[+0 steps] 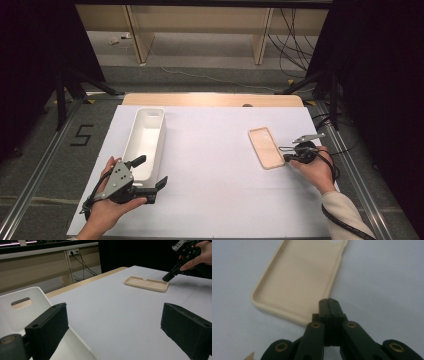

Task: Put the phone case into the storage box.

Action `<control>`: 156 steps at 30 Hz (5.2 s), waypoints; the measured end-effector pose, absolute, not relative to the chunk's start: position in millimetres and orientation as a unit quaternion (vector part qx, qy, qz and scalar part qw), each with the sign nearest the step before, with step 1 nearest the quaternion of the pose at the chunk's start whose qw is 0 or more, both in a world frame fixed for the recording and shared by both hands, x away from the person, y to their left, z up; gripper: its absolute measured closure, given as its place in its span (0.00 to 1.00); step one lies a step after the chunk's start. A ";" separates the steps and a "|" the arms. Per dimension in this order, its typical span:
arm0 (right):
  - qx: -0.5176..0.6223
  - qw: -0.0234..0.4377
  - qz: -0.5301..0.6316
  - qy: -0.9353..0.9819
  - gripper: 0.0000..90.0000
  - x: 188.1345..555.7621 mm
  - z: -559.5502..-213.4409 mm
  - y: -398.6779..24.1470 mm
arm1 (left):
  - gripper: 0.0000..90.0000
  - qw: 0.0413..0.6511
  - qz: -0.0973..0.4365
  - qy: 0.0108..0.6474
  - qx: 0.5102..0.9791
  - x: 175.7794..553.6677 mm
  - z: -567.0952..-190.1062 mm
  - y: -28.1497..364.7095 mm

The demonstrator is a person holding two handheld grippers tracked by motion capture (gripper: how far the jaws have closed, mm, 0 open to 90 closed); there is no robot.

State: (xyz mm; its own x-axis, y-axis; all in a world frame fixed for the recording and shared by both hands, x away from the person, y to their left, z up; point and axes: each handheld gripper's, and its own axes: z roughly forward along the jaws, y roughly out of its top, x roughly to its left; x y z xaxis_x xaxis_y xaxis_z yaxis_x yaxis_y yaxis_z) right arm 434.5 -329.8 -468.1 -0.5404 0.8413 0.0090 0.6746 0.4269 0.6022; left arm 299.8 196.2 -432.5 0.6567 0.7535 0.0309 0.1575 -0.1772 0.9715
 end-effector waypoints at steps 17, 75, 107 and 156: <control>0.441 0.138 0.278 0.842 1.00 431.4 -467.7 -317.8 | 0.08 0.558 0.267 0.316 0.719 299.7 -432.5 196.1; 0.129 0.204 0.094 0.966 0.42 430.3 -442.5 -253.2 | 0.08 0.557 0.267 0.313 0.722 298.1 -433.0 195.6; 0.056 0.172 0.028 0.983 0.68 439.8 -454.6 -234.5 | 0.08 0.557 0.266 0.312 0.722 297.7 -433.0 195.4; 0.015 0.133 0.010 0.991 0.90 441.2 -455.3 -229.4 | 0.08 0.558 0.265 0.310 0.723 296.8 -432.8 194.6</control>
